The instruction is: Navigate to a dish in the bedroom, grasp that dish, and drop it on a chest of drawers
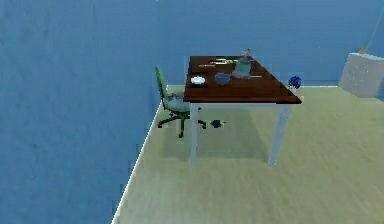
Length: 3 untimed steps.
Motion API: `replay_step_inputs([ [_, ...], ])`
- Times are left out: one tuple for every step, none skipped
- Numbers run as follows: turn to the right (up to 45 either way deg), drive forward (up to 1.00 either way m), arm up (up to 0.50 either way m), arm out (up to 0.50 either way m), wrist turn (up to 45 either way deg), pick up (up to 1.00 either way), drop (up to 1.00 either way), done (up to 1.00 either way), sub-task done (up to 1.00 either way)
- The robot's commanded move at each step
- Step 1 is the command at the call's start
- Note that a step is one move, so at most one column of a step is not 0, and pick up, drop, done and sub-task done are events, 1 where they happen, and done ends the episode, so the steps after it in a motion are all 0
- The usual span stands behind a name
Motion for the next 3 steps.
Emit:
replay_step_inputs([
  [6.0,0.0,0.0,0.0,0.0,0.0,0.0,0.0,0.0],
  [0.0,0.4,0.0,0.0,0.0,0.0,0.0,0.0,0.0],
  [39.0,0.0,0.0,0.0,0.0,0.0,0.0,0.0,0.0],
])
